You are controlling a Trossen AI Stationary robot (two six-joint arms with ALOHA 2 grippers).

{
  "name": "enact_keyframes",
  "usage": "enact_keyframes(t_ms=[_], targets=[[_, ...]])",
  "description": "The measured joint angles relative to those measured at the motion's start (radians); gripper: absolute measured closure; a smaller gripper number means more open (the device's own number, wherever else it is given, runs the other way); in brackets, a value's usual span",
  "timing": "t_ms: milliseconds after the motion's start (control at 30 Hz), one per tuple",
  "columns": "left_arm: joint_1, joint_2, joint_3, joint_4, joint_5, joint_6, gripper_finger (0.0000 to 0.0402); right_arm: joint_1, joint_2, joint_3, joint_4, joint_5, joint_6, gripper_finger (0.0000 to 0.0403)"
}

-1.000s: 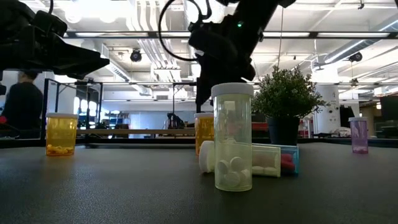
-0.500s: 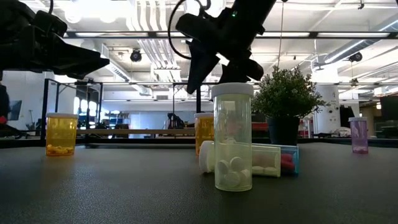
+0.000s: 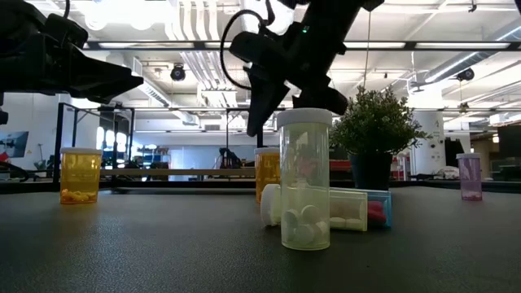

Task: Pick and place medicine bottles onto shelf by color
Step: Move the orange medicine bottle to the left

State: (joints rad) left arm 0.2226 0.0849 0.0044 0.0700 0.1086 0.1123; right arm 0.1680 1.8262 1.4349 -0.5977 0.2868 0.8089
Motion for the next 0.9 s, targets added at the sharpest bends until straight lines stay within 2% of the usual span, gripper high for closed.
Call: enact_keyframes(t_ms=[700, 900], targets=[[0.000, 0.000, 0.000, 0.000, 0.000, 0.000, 0.0166, 0.000, 0.074, 0.000, 0.004, -0.010, -0.008, 0.0094], [0.000, 0.000, 0.000, 0.000, 0.000, 0.000, 0.0166, 0.000, 0.074, 0.000, 0.004, -0.010, -0.008, 0.0117]])
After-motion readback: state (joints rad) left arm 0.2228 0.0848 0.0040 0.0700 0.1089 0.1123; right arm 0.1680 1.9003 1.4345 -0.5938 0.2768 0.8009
